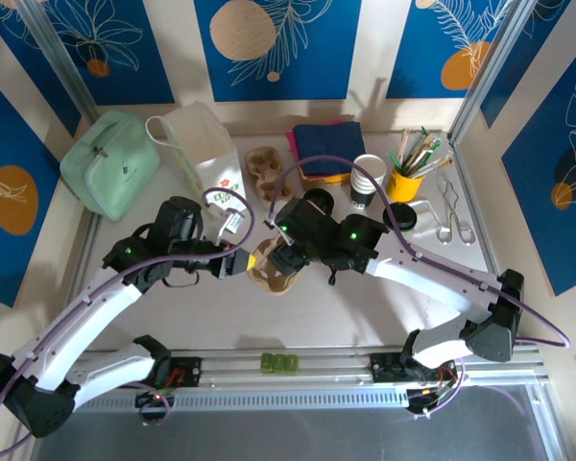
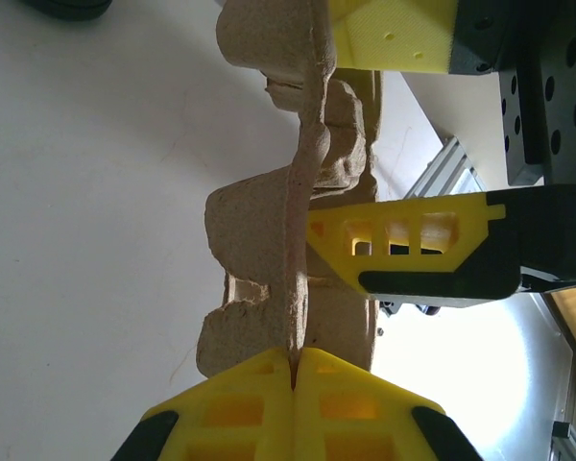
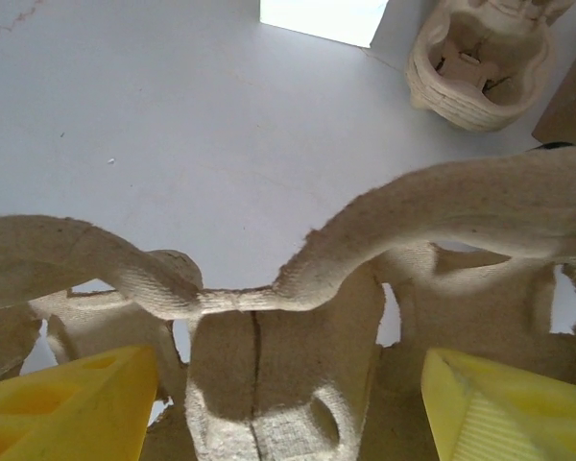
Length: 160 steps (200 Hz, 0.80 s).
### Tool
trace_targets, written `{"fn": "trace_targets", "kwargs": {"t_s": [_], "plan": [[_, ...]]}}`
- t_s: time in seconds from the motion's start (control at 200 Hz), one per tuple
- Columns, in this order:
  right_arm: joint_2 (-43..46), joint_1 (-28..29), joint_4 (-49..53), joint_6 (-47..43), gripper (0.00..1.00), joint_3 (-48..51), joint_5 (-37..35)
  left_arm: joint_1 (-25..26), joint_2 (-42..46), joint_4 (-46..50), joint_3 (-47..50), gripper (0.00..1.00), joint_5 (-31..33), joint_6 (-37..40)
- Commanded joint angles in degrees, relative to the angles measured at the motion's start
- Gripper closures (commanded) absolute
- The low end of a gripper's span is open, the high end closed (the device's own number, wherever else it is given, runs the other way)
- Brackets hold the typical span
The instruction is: Pack the takeout coffee
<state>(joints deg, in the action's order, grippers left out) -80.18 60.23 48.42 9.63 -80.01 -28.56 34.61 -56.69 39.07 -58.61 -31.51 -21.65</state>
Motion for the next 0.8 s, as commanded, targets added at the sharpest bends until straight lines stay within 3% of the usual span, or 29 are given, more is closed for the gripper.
{"fn": "trace_targets", "kwargs": {"t_s": [0.0,0.795], "plan": [[-0.6,0.5,-1.0,1.0,0.28,0.4,-0.8,-0.3,0.8,-1.8,0.4,1.0,-1.4,-1.0],[-2.5,0.5,0.1,0.8,0.49,0.2,-4.0,-0.3,-0.7,-1.8,-1.4,1.0,-0.7,-0.9]]}}
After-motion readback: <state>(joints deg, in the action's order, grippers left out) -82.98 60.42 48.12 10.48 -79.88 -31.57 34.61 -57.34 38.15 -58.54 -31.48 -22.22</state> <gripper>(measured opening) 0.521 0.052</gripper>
